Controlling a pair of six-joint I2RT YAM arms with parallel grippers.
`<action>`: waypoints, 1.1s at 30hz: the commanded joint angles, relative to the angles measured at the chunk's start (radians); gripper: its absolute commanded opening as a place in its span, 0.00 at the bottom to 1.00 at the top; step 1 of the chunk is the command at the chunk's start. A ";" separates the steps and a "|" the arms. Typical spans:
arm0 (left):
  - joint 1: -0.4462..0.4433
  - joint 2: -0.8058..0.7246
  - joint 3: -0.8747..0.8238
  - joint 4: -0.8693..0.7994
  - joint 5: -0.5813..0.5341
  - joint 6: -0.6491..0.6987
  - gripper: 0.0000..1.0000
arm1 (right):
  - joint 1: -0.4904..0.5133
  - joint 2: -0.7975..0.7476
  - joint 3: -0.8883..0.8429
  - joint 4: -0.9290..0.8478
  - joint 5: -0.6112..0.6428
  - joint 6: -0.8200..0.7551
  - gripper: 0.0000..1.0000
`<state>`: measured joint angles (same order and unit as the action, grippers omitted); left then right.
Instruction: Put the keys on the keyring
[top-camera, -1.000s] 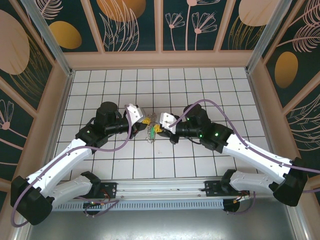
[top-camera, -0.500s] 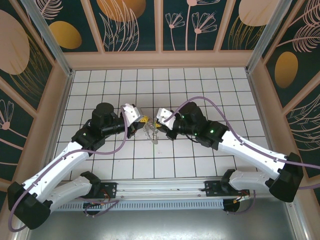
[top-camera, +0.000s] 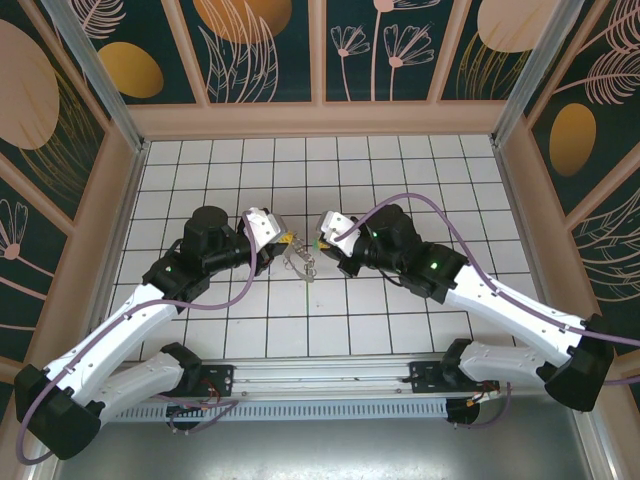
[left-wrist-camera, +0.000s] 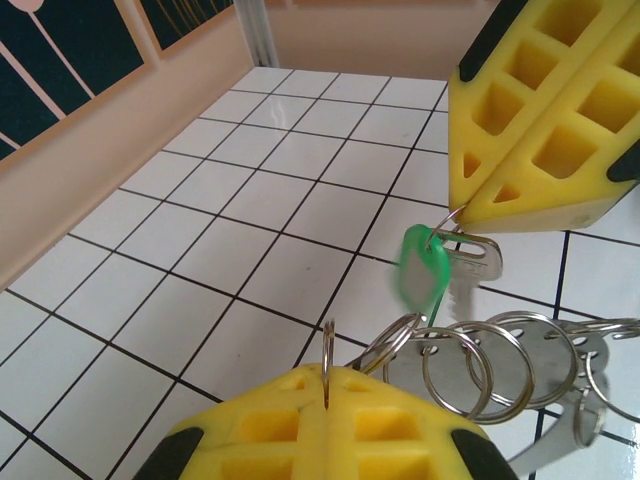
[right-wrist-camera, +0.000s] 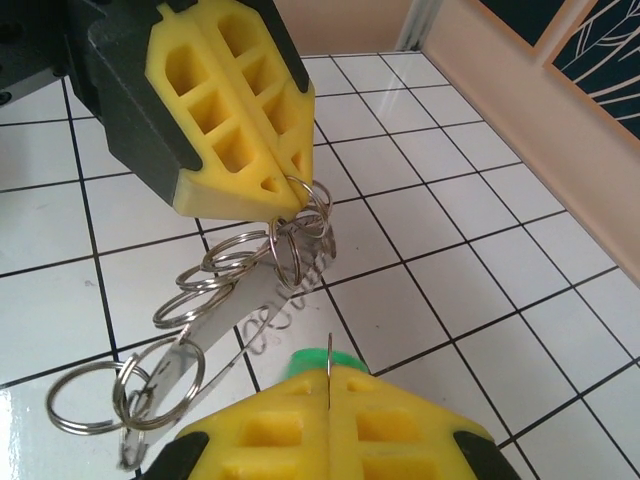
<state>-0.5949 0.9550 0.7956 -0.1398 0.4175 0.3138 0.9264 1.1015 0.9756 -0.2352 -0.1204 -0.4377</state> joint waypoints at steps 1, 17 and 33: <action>0.002 -0.013 0.034 0.014 0.007 0.019 0.00 | -0.001 -0.012 0.037 -0.022 0.041 -0.011 0.00; -0.025 0.017 0.056 0.028 0.094 0.022 0.00 | 0.005 0.030 0.078 -0.028 -0.069 -0.023 0.00; -0.043 0.017 0.048 0.029 0.089 0.050 0.00 | 0.023 0.041 0.066 0.061 -0.062 -0.016 0.00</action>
<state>-0.6315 0.9760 0.8173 -0.1390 0.4965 0.3313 0.9417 1.1416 1.0229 -0.2237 -0.2062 -0.4587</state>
